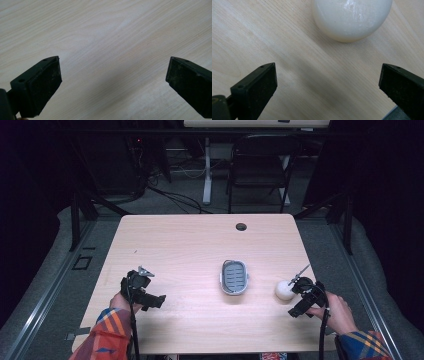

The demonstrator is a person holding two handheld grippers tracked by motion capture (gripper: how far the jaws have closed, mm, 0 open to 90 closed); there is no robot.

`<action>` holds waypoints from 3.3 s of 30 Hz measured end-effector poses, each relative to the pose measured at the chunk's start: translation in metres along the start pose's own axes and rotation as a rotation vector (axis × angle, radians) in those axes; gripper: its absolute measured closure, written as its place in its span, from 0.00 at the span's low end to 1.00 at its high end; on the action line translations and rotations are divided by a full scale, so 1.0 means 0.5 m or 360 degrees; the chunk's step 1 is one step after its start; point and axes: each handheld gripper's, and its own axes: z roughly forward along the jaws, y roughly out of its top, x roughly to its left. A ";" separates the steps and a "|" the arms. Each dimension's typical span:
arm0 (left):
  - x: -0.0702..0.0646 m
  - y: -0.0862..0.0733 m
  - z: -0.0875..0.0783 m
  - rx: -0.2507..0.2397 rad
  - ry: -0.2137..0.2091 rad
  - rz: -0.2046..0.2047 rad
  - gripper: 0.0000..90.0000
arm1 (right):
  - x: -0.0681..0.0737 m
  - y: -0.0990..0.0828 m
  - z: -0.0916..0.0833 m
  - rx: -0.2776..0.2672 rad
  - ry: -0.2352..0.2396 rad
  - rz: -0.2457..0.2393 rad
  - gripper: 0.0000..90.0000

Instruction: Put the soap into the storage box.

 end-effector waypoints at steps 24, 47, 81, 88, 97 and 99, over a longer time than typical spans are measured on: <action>0.000 0.000 0.000 0.0002 -0.0003 0.0000 0.00 | 0.005 0.016 -0.015 -0.0030 -0.0023 -0.0046 0.00; 0.000 0.002 0.003 0.0020 -0.0015 -0.0001 0.00 | -0.033 0.105 -0.002 0.0052 0.0051 -0.0045 0.00; 0.000 0.001 0.003 0.0025 -0.0005 -0.0001 0.00 | -0.042 0.161 0.043 0.0215 0.0070 -0.0044 0.27; -0.001 0.001 0.003 0.0015 0.0005 0.0001 0.00 | -0.038 0.163 0.039 0.0228 0.0043 -0.0085 0.27; -0.001 0.002 0.006 0.0038 0.0001 0.0004 0.00 | -0.041 0.164 0.022 0.0221 0.0056 -0.0121 0.27; -0.003 0.001 0.004 0.0032 0.0015 0.0001 0.00 | -0.040 0.164 0.019 0.0225 0.0056 -0.0129 0.27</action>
